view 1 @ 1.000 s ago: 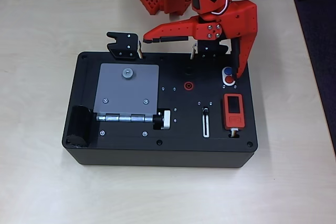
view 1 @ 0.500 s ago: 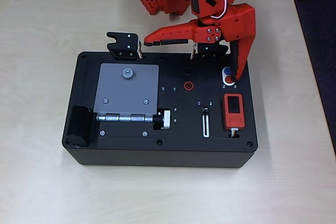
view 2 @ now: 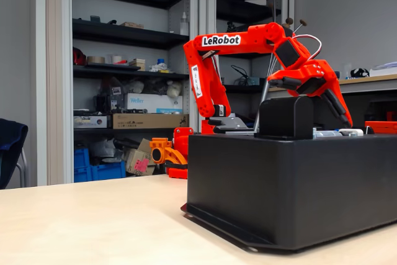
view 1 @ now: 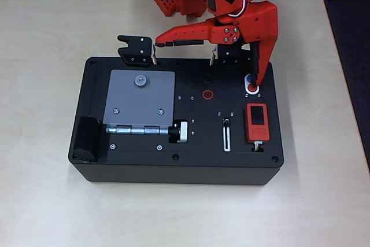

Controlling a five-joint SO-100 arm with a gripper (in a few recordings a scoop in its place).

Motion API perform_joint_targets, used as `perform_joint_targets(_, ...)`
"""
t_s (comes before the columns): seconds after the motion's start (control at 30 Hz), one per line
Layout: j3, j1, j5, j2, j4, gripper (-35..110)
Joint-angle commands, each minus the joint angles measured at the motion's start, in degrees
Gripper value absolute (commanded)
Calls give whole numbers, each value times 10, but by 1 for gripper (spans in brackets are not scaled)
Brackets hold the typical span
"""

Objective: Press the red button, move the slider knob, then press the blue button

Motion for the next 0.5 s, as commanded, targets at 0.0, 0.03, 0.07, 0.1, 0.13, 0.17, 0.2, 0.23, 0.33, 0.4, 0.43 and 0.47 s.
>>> perform_joint_targets(0.0,11,3,5,27,-6,103)
perform_joint_targets(0.03,14,4,4,27,-10,103)
perform_joint_targets(0.07,18,4,4,27,-12,102)
perform_joint_targets(0.1,20,5,4,27,-16,102)
perform_joint_targets(0.13,22,5,5,28,-18,102)
perform_joint_targets(0.17,24,6,5,28,-20,102)
perform_joint_targets(0.2,25,6,4,27,-23,102)
perform_joint_targets(0.23,26,6,5,27,-25,102)
perform_joint_targets(0.33,30,7,5,25,-32,102)
perform_joint_targets(0.4,32,7,6,24,-34,102)
perform_joint_targets(0.43,32,7,6,23,-36,102)
perform_joint_targets(0.47,33,7,6,23,-39,102)
